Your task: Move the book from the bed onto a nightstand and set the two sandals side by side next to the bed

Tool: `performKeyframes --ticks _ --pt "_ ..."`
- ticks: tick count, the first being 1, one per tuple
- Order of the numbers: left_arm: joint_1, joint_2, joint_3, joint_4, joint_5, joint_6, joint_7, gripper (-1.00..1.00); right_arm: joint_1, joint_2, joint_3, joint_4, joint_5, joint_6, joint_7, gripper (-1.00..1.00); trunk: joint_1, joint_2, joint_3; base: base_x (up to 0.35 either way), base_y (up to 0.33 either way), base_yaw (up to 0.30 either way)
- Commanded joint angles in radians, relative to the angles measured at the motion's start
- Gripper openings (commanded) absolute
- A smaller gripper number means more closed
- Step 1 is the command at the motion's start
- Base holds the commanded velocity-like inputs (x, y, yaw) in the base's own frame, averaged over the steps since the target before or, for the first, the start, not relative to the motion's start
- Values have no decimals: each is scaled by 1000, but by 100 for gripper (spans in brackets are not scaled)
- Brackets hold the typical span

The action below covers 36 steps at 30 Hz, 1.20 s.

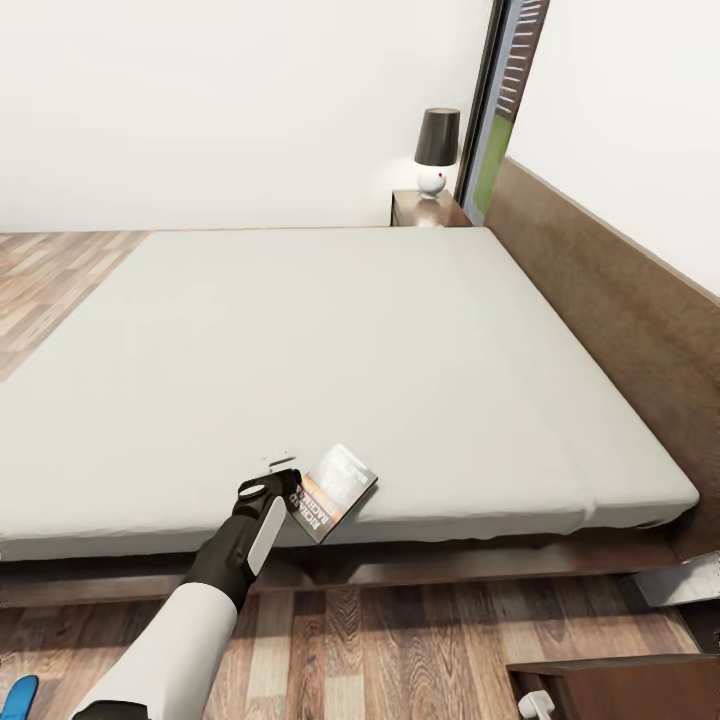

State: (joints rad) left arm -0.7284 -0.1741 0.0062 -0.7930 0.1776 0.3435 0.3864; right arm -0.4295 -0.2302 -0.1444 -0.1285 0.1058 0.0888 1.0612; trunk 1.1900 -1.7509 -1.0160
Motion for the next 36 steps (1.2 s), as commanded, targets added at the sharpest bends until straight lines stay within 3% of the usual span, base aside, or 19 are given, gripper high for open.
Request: performKeyframes --ticks 1,25,31,36 --pt "0 0 1 -2 8 4 5 100 0 0 -9 -2 9 9 5 100 -4 7 3 0 0 0" --pt "0 0 1 -2 11 8 -15 100 0 0 -9 -2 9 9 5 100 -96 175 78 0 0 0" --pt "0 3 2 -3 49 7 -22 100 0 0 -9 -2 9 9 5 100 -119 217 97 0 0 0" --pt "0 5 8 -4 59 9 -48 100 0 1 -9 -2 9 8 5 100 -138 252 112 0 0 0"
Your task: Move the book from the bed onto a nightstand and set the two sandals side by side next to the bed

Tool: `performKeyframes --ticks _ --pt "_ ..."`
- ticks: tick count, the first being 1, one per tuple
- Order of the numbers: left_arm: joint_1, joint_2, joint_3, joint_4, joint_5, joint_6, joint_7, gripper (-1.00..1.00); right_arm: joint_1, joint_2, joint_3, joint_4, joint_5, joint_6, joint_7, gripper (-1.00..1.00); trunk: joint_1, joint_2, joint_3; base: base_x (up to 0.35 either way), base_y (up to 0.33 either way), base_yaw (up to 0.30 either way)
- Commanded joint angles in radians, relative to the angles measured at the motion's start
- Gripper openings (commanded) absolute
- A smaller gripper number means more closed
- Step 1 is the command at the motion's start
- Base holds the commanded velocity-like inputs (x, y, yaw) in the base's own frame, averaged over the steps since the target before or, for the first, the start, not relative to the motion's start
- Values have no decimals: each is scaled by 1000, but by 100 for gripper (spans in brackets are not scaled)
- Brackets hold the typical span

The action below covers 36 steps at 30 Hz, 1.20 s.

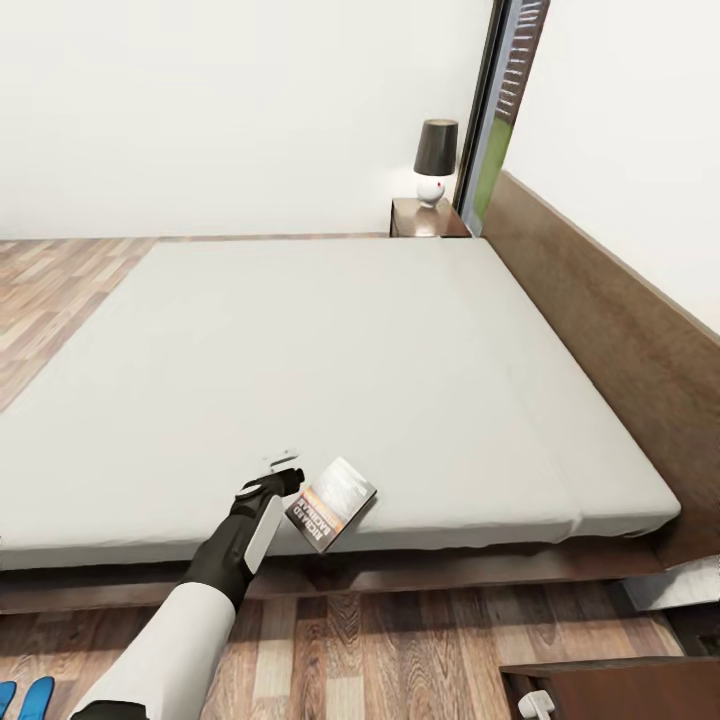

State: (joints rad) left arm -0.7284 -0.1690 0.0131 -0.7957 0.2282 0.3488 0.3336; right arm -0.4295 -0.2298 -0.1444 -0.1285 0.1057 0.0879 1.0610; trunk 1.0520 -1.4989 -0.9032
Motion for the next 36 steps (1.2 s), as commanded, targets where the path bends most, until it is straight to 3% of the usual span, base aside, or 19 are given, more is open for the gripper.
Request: performKeyframes --ticks 1,5,10,14,16,18,19,21,22,23,24,25,26,29,32,36 --pt "0 0 3 -5 10 4 -11 100 0 0 -9 -2 9 9 5 100 -4 7 3 0 0 0" --pt "0 1 7 -39 11 7 -50 100 0 0 -9 -2 9 9 4 100 -19 35 15 0 0 0" --pt "5 24 18 -79 16 15 -112 100 0 0 -9 -2 9 9 4 100 -38 70 31 0 0 0" --pt "7 59 27 -122 69 51 -183 100 0 0 -9 -2 9 9 2 100 -54 98 43 0 0 0" --pt "8 94 28 -164 123 127 -220 100 0 0 -9 -2 9 9 2 100 -61 112 50 0 0 0" --pt "10 118 28 -199 151 187 -253 100 0 0 -9 -2 9 9 2 100 -69 126 56 0 0 0" --pt "22 146 28 -234 179 250 -318 100 0 0 -9 -2 9 9 2 100 -73 133 59 0 0 0" --pt "39 170 28 -255 197 288 -388 100 0 0 -9 -2 9 9 2 100 -81 147 65 0 0 0" --pt "61 201 28 -269 213 321 -477 100 0 0 -9 -2 9 9 1 100 -84 154 68 0 0 0" --pt "71 218 28 -273 220 335 -527 100 0 0 -9 -2 8 9 1 100 -88 161 71 0 0 0" --pt "91 257 28 -280 230 356 -634 100 0 0 -9 -2 8 9 1 100 -92 168 75 0 0 0" --pt "116 319 28 -283 240 373 -803 100 0 0 -9 -2 8 9 2 100 -96 175 78 0 0 0" --pt "133 357 28 -282 243 379 -911 100 0 0 -9 -2 8 9 2 100 -100 182 81 0 0 0" --pt "228 444 29 -239 243 378 -1169 100 0 0 -9 -2 8 8 2 100 -111 203 90 0 0 0" --pt "303 475 29 -167 242 330 -1238 100 0 0 -9 -2 7 7 2 100 -123 224 100 0 0 0" --pt "385 493 29 20 241 97 -1372 100 0 0 -9 -2 6 7 3 100 -138 252 112 0 0 0"
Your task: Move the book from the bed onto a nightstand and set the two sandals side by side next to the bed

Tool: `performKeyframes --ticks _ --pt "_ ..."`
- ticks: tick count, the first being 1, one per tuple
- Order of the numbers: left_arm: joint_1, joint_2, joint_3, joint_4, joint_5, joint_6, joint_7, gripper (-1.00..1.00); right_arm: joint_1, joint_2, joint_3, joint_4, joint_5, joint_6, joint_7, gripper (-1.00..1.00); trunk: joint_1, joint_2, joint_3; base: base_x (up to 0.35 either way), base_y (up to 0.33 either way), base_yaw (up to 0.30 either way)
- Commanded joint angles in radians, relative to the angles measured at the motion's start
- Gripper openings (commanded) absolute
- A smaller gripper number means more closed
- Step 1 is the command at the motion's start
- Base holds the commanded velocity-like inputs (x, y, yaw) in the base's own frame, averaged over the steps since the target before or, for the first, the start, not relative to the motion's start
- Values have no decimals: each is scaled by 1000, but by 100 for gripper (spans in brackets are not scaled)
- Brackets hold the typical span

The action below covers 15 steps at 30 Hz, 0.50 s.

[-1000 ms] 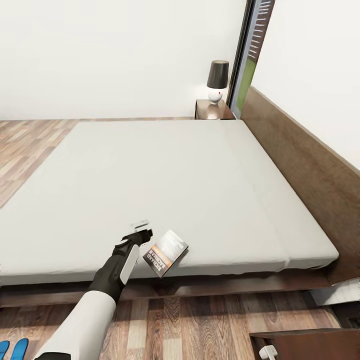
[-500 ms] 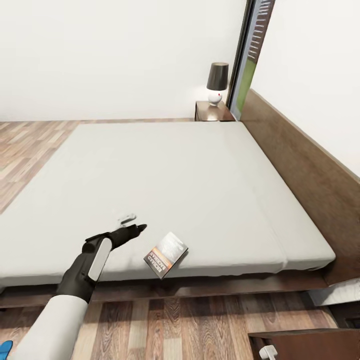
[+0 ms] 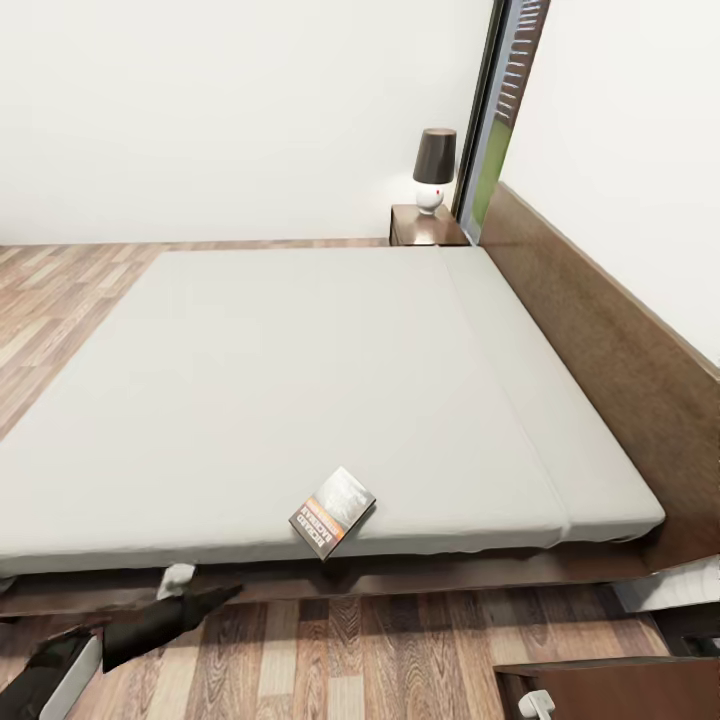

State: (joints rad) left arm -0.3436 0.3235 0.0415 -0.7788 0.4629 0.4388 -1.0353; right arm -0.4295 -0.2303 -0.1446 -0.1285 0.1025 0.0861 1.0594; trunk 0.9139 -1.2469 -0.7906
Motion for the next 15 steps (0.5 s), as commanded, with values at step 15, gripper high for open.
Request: performKeyframes --ticks 15 --pt "21 -12 -3 367 7 -341 -19 100 0 0 -9 -2 10 9 2 100 -35 63 28 0 0 0"
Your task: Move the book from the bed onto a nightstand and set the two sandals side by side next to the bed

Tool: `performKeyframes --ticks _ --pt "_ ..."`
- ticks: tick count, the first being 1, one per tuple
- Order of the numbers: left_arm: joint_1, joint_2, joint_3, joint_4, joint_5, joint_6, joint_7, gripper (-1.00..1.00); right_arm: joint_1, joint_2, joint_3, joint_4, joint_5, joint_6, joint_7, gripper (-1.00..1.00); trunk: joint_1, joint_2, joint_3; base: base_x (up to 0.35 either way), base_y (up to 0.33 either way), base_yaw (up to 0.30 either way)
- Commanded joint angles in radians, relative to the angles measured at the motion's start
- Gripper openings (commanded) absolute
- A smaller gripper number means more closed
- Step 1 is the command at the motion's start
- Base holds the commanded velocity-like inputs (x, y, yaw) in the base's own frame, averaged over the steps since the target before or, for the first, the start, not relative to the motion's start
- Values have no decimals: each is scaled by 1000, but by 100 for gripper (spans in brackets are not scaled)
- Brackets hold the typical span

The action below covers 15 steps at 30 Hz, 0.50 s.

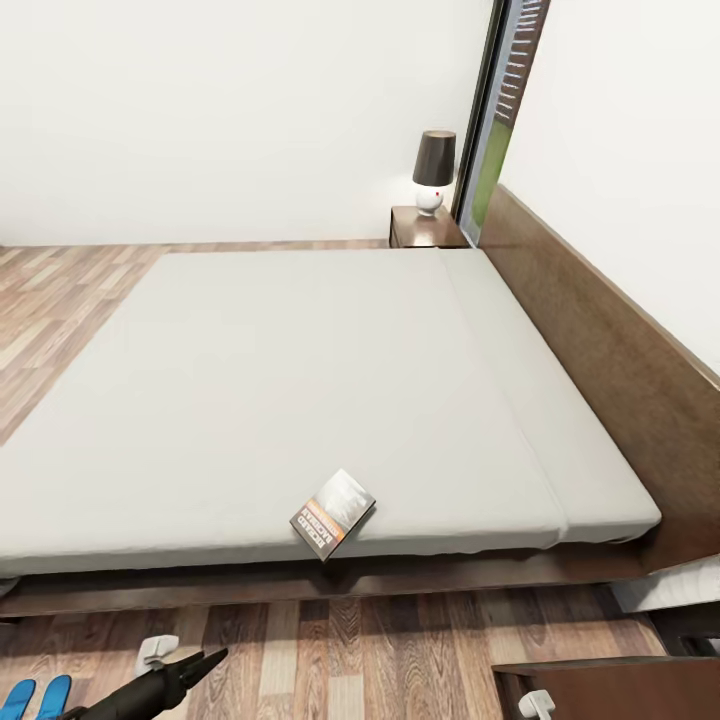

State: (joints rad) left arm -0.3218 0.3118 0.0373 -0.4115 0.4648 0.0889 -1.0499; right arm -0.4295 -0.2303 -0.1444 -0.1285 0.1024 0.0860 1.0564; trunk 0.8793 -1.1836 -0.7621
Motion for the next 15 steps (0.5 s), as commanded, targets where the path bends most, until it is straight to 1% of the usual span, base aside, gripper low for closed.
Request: performKeyframes --ticks 1,15 --pt "0 0 1 0 5 9 -4 100 0 0 -9 -2 10 9 5 100 0 0 -1 0 0 0" --pt "0 1 2 2 6 11 -4 100 0 5 -9 -1 10 9 -1 100 0 0 -1 0 0 0"
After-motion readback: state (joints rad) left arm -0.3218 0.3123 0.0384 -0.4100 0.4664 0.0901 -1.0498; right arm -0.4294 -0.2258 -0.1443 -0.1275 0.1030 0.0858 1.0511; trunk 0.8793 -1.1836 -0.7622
